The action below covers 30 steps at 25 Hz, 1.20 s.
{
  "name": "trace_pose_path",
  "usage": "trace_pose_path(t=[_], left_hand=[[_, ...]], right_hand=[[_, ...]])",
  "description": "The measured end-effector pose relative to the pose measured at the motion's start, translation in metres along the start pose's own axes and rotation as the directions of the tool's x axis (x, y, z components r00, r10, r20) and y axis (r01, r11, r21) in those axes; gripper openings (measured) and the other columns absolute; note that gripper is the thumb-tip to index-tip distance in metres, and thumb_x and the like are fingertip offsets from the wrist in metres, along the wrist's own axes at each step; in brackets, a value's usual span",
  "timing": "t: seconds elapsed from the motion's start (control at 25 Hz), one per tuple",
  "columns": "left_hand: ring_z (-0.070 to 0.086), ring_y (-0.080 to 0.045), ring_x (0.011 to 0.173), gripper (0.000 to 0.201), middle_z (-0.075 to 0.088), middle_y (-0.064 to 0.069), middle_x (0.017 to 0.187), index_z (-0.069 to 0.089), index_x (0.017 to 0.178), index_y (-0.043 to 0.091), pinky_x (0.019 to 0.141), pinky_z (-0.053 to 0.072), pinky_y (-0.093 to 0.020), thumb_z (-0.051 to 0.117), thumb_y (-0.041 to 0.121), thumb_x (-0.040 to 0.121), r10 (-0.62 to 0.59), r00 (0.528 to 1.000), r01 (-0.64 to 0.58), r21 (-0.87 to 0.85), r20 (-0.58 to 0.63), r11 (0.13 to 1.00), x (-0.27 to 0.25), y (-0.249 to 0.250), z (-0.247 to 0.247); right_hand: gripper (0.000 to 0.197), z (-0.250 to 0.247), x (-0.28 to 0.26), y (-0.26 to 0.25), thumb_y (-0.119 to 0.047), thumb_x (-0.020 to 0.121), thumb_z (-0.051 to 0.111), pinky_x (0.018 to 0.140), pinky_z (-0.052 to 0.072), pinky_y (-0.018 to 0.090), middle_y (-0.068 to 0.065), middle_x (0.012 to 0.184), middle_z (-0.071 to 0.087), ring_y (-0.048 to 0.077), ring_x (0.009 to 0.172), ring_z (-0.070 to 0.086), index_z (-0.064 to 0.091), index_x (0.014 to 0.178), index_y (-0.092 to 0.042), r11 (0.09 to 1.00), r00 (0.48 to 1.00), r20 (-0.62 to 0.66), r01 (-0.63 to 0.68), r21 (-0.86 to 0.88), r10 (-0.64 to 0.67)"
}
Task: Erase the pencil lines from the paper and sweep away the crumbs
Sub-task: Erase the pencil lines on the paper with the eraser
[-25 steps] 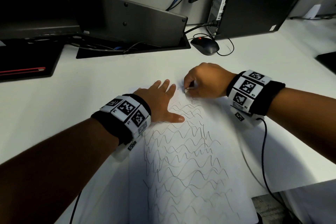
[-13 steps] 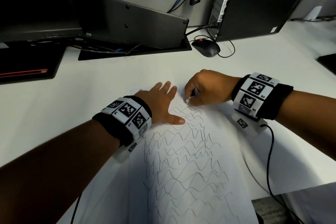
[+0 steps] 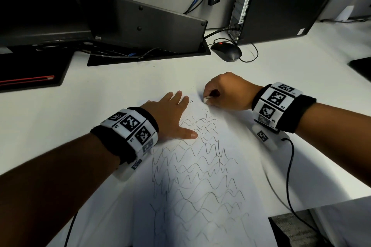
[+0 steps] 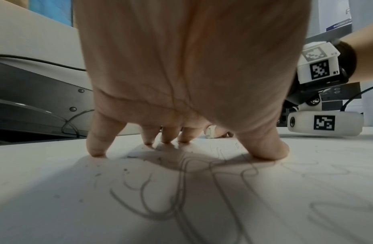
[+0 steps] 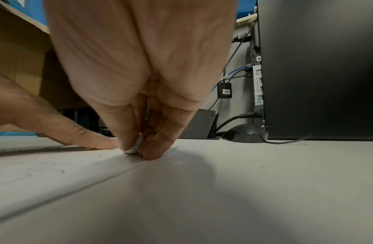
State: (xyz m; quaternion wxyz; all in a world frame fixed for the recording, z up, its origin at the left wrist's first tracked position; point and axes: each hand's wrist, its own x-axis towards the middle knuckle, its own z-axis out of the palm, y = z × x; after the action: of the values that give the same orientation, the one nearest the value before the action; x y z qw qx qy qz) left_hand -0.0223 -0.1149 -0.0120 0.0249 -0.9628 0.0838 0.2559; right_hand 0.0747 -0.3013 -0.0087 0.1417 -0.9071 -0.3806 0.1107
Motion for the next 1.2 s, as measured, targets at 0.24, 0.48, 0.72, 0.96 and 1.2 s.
trace_pose_path(t=[0.24, 0.48, 0.72, 0.96, 1.2], left_hand=[[0.0, -0.02, 0.153, 0.102, -0.005, -0.002, 0.167, 0.0, 0.159, 0.02, 0.118, 0.026, -0.051, 0.045, 0.076, 0.086, 0.046, 0.998, -0.046, -0.002, -0.053, 0.999, 0.01, 0.021, -0.01], [-0.006, -0.019, 0.153, 0.099, -0.011, 0.003, 0.166, 0.0, 0.159, 0.031, 0.116, 0.026, -0.057, 0.044, 0.079, 0.084, 0.02, 1.0, -0.021, -0.038, -0.023, 0.999, 0.018, 0.021, -0.003], [-0.007, -0.018, 0.153, 0.102, -0.013, 0.003, 0.166, -0.006, 0.159, 0.027, 0.116, 0.025, -0.057, 0.042, 0.078, 0.085, 0.014, 1.0, -0.014, -0.032, -0.016, 0.999, 0.018, 0.022, -0.003], [-0.007, -0.019, 0.153, 0.103, -0.014, 0.002, 0.166, -0.007, 0.158, 0.024, 0.117, 0.024, -0.056, 0.039, 0.079, 0.085, 0.017, 1.0, -0.017, -0.008, -0.012, 1.0, 0.018, 0.022, -0.003], [-0.006, -0.019, 0.153, 0.103, -0.012, 0.003, 0.166, -0.007, 0.158, 0.025, 0.116, 0.026, -0.055, 0.04, 0.08, 0.084, 0.019, 1.0, -0.019, -0.005, -0.022, 1.0, 0.018, 0.021, -0.003]], right_hand=[[0.015, -0.001, 0.0, -0.005, -0.014, 0.08, 0.065, 0.07, 0.048, 0.025, -0.004, 0.085, 0.071, 0.014, 0.078, 0.062, 0.075, 0.089, -0.019, 1.0, 1.0, -0.004, 0.028, -0.006, -0.028], [0.018, -0.001, -0.014, -0.015, -0.02, 0.08, 0.065, 0.069, 0.041, 0.022, -0.013, 0.088, 0.068, 0.003, 0.074, 0.055, 0.074, 0.094, -0.028, 0.986, 0.983, 0.116, 0.151, -0.071, -0.142], [0.019, -0.004, -0.011, -0.011, -0.024, 0.082, 0.064, 0.072, 0.044, 0.026, -0.011, 0.093, 0.068, 0.013, 0.084, 0.061, 0.073, 0.098, -0.027, 0.979, 0.991, 0.071, 0.127, -0.158, -0.117], [0.016, -0.009, -0.009, -0.009, -0.027, 0.082, 0.063, 0.074, 0.047, 0.027, -0.011, 0.092, 0.07, 0.014, 0.085, 0.062, 0.073, 0.094, -0.028, 0.987, 0.996, 0.059, 0.078, -0.142, -0.07], [0.015, -0.011, -0.011, -0.014, -0.027, 0.082, 0.064, 0.071, 0.041, 0.024, -0.013, 0.091, 0.069, 0.01, 0.082, 0.059, 0.074, 0.093, -0.028, 0.976, 0.979, 0.169, 0.143, -0.163, -0.115]])
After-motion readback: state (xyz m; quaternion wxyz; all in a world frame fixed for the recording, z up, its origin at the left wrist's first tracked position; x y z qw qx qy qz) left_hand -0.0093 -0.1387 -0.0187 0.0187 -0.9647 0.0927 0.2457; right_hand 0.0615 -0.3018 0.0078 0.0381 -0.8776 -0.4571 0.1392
